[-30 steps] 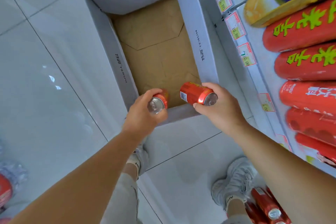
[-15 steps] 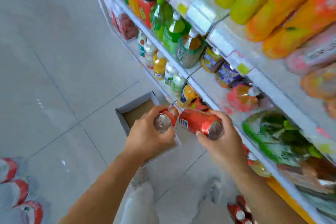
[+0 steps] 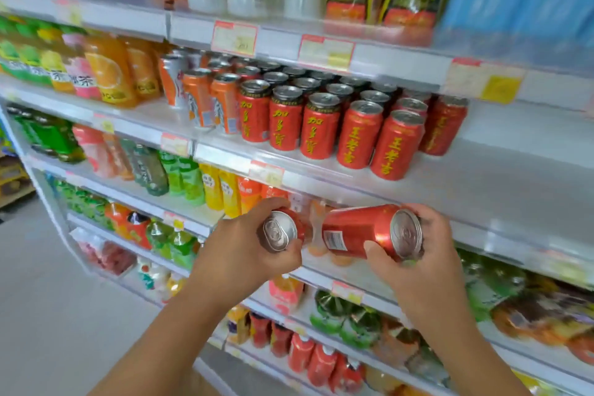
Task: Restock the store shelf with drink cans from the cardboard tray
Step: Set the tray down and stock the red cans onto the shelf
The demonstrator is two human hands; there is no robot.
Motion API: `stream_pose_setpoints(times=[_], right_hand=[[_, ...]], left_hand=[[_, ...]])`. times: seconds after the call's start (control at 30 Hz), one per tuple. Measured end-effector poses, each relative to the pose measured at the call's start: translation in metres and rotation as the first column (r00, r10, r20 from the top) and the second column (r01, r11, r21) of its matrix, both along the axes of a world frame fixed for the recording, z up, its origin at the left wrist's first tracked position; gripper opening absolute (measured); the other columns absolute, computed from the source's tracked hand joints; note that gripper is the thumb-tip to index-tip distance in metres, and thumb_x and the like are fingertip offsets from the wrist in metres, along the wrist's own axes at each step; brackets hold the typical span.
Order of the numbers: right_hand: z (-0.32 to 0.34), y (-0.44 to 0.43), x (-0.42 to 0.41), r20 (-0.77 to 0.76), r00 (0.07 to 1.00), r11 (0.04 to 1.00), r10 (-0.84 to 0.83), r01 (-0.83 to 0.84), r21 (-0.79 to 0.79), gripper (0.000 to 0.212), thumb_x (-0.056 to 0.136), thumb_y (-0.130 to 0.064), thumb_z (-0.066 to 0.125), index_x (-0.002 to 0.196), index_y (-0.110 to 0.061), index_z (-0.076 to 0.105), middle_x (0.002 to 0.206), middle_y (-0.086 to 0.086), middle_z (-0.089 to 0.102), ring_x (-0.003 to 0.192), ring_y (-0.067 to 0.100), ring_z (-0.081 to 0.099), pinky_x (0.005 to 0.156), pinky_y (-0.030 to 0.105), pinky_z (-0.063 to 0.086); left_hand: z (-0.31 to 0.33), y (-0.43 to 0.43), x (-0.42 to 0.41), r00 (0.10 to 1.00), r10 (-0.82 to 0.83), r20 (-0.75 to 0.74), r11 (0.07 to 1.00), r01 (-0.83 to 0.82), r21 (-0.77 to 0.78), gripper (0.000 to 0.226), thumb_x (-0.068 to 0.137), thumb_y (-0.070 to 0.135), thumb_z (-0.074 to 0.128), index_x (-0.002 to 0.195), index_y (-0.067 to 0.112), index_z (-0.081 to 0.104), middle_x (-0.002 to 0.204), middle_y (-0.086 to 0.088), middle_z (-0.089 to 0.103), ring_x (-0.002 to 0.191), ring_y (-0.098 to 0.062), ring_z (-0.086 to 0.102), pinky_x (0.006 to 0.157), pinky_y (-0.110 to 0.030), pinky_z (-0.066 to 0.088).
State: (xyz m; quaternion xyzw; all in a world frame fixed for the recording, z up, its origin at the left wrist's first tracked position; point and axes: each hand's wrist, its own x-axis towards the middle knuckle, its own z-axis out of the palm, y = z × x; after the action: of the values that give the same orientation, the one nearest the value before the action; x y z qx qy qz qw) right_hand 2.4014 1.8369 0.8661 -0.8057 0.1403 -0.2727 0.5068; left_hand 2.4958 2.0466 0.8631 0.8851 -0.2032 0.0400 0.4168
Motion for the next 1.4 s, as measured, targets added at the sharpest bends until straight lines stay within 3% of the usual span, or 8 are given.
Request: stream_pose_setpoints(times=[0.23, 0.37, 0.5, 0.73, 0.9, 1.03, 1.17, 1.4], right_hand=[[0.060, -0.094, -0.010, 0.195, 0.957, 0.962, -0.215, 0.242, -0.125, 0.054, 0.068, -0.029, 0.083, 0.106, -0.036, 0.045, 0.095, -0.018, 0.057, 0.082, -0.008, 0.058, 0.071, 0.009, 0.042], [0.075, -0.139, 0.021, 0.107, 0.975, 0.941, -0.197, 0.219, -0.259, 0.057, 0.063, -0.039, 0.080, 0.109, -0.034, 0.048, 0.100, -0.013, 0.059, 0.091, 0.010, 0.060, 0.080, 0.024, 0.043], [0.078, -0.165, 0.053, -0.072, 0.986, 0.938, -0.148, 0.117, -0.327, 0.050, 0.069, -0.033, 0.080, 0.112, -0.026, 0.054, 0.105, -0.005, 0.063, 0.095, 0.015, 0.060, 0.072, 0.026, 0.044], [0.063, -0.178, 0.081, -0.098, 0.989, 0.976, -0.112, 0.091, -0.200, 0.069, 0.069, -0.044, 0.081, 0.127, -0.028, 0.048, 0.119, -0.009, 0.059, 0.106, 0.011, 0.057, 0.088, 0.027, 0.043], [0.033, -0.192, 0.080, -0.191, 0.977, 0.995, 0.095, -0.095, 0.008, 0.090, 0.073, -0.014, 0.080, 0.146, -0.027, 0.029, 0.134, -0.006, 0.054, 0.119, 0.010, 0.054, 0.101, 0.033, 0.041], [0.028, -0.188, 0.092, -0.176, 0.984, 0.994, -0.034, 0.016, -0.107, 0.076, 0.074, -0.015, 0.082, 0.136, -0.014, 0.039, 0.119, -0.003, 0.055, 0.099, 0.014, 0.057, 0.081, 0.022, 0.044], [0.025, -0.191, 0.110, -0.176, 0.977, 0.980, -0.121, 0.088, -0.181, 0.082, 0.067, -0.030, 0.087, 0.131, -0.015, 0.038, 0.122, 0.001, 0.056, 0.107, 0.022, 0.059, 0.094, 0.040, 0.049], [0.025, -0.196, 0.131, -0.177, 0.961, 0.959, -0.213, 0.170, -0.227, 0.085, 0.069, -0.036, 0.084, 0.135, -0.015, 0.036, 0.134, 0.007, 0.055, 0.116, 0.026, 0.058, 0.095, 0.038, 0.047]], left_hand=[[0.045, -0.075, 0.001, 0.985, -0.141, 0.098, 0.989, 0.144, -0.027, 0.052, 0.054, 0.067, 0.057, 0.105, 0.056, 0.053, 0.076, 0.033, 0.064, 0.074, 0.007, 0.061, 0.063, -0.008, 0.043], [0.058, -0.096, -0.001, 0.978, -0.178, 0.108, 0.983, 0.183, -0.031, 0.035, 0.062, 0.059, 0.065, 0.096, 0.056, 0.055, 0.078, 0.039, 0.062, 0.073, 0.018, 0.056, 0.062, -0.001, 0.038], [0.061, -0.103, 0.004, 0.970, -0.225, 0.088, 0.973, 0.229, -0.039, 0.027, 0.072, 0.039, 0.074, 0.094, 0.048, 0.060, 0.072, 0.032, 0.064, 0.064, 0.010, 0.061, 0.055, -0.007, 0.040], [0.061, -0.109, 0.016, 0.969, -0.242, 0.041, 0.964, 0.245, -0.099, 0.032, 0.069, 0.047, 0.075, 0.098, 0.048, 0.062, 0.081, 0.023, 0.070, 0.066, -0.001, 0.070, 0.071, -0.029, 0.058], [0.064, -0.114, 0.014, 0.961, -0.276, -0.011, 0.952, 0.272, -0.143, 0.029, 0.065, 0.046, 0.071, 0.092, 0.052, 0.063, 0.080, 0.017, 0.071, 0.062, -0.013, 0.072, 0.059, -0.044, 0.061], [0.065, -0.119, 0.017, 0.963, -0.268, -0.006, 0.958, 0.266, -0.108, 0.028, 0.071, 0.041, 0.075, 0.094, 0.050, 0.062, 0.078, 0.015, 0.071, 0.063, -0.013, 0.071, 0.061, -0.043, 0.061], [0.066, -0.123, 0.022, 0.960, -0.281, 0.007, 0.954, 0.280, -0.104, 0.026, 0.075, 0.034, 0.075, 0.096, 0.045, 0.063, 0.079, 0.017, 0.071, 0.066, -0.007, 0.071, 0.071, -0.037, 0.060], [0.066, -0.125, 0.024, 0.953, -0.300, 0.049, 0.952, 0.302, -0.056, 0.029, 0.074, 0.035, 0.075, 0.101, 0.040, 0.064, 0.076, 0.020, 0.069, 0.066, 0.000, 0.068, 0.066, -0.017, 0.052]])
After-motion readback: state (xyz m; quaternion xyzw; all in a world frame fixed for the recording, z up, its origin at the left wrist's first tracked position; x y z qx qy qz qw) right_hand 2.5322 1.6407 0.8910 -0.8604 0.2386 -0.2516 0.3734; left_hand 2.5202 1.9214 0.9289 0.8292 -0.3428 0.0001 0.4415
